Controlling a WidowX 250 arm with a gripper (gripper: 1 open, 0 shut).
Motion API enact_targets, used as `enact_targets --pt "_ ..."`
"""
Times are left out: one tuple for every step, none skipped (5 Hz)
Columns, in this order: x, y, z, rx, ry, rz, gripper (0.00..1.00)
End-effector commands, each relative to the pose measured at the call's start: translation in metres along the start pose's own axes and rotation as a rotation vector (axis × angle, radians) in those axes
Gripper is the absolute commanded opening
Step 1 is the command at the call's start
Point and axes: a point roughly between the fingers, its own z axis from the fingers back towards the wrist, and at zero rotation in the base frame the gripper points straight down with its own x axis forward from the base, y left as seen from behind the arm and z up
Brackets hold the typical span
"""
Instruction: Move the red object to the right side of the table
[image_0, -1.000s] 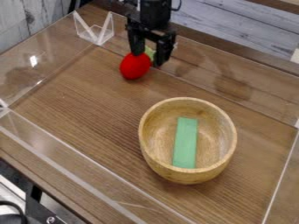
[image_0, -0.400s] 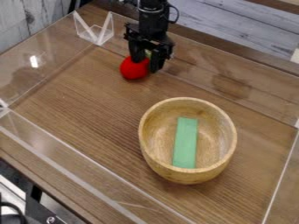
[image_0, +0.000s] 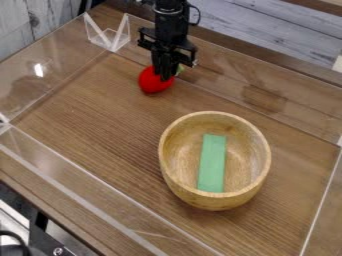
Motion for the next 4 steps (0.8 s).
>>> enact_targets --pt "0.001 -0.007 0.048 0.012 -0.103 0.033 0.0" --pt "0.001 -0.018 0.075 0.006 -0.158 0.052 0.0" --pt "0.003 -0.05 0.093 -0.019 -0.198 0.036 0.0" --pt "0.003 -0.09 0.092 -0.041 -0.207 0.009 0.0"
